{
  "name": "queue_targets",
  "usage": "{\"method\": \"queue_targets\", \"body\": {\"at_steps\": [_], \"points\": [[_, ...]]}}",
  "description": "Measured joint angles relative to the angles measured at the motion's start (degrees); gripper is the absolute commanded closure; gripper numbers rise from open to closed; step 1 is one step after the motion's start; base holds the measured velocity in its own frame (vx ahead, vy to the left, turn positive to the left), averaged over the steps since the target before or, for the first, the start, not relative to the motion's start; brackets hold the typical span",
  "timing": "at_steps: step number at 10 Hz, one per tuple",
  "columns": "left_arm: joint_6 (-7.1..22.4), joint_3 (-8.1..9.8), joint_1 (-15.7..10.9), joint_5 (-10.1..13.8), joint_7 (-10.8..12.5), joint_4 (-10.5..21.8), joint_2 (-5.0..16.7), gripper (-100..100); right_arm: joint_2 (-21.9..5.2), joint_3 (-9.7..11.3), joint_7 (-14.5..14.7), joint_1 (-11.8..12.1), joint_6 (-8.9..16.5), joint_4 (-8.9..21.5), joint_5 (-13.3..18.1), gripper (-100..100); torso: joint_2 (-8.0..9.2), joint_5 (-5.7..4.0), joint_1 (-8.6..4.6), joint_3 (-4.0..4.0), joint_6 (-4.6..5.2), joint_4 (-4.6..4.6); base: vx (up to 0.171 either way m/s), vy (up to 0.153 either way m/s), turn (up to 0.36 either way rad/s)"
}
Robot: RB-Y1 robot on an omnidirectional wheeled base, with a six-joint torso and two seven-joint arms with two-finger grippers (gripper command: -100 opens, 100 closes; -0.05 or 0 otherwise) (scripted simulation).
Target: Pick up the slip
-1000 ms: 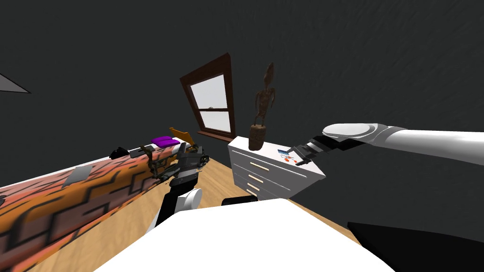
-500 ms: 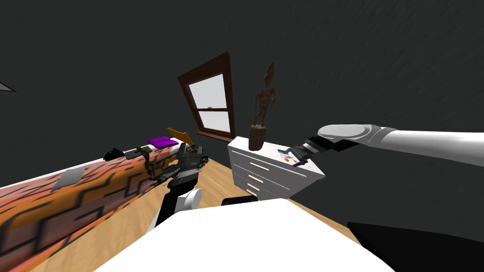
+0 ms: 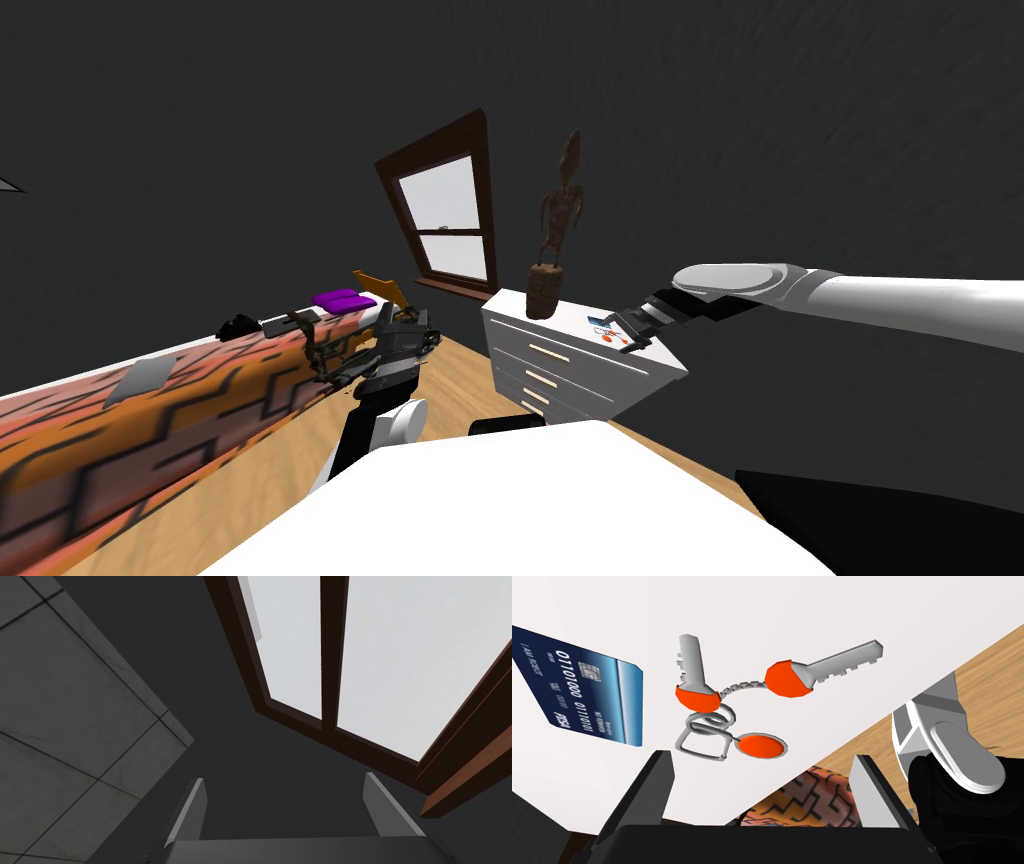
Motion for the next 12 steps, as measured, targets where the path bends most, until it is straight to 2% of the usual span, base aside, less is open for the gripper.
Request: {"method": "queue_targets", "body": {"at_steps": [3, 4, 8, 9, 10, 11, 12], "points": [[0.0, -0.01, 0.0, 0.0, 0.0, 0.0, -0.01, 0, 1.46, 0.33, 0.81, 1.34, 1.45, 1.02, 0.83, -100, -0.08, -0.05, 0.23, -0.09, -0.07, -0.1, 0.004, 0.037, 0.027], [0.0, 0.0, 0.0, 0.0, 0.0, 0.0, 0.0, 0, 1.51, 0.35, 0.88, 1.4, 1.64, 1.08, 0.89, 100, -0.14, -0.08, 0.16, -0.14, -0.09, -0.13, 0.0, 0.0, 0.0], [0.0, 0.0, 0.0, 0.0, 0.0, 0.0, 0.0, 0, 1.61, 0.56, 0.87, 1.59, 1.38, 0.87, 0.86, 100, -0.6, -0.05, -0.07, -0.4, -0.3, -0.19, -0.006, 0.004, -0.008], [0.0, 0.0, 0.0, 0.0, 0.0, 0.0, 0.0, 0, 1.6, 0.56, 0.86, 1.59, 1.36, 0.87, 0.86, 0, -0.67, -0.06, -0.09, -0.44, -0.31, -0.2, 0.0, 0.0, 0.0], [0.0, 0.0, 0.0, 0.0, 0.0, 0.0, 0.0, 0, 1.6, 0.57, 0.86, 1.59, 1.36, 0.87, 0.86, 100, -0.7, -0.06, -0.09, -0.46, -0.31, -0.21, 0.015, -0.037, -0.024], [0.0, 0.0, 0.0, 0.0, 0.0, 0.0, 0.0, 0, 0.0, 0.55, 0.88, 1.24, 1.28, -0.28, -0.26, 100, -0.74, -0.02, -0.18, -0.46, -0.3, -0.2, 0.011, -0.027, -0.006], [0.0, 0.0, 0.0, 0.0, 0.0, 0.0, 0.0, 0, -0.24, 0.49, 0.9, 1.14, 1.27, -0.43, -0.43, 0, -0.77, -0.09, -0.19, -0.51, -0.32, -0.26, 0.0, 0.0, 0.0]]}}
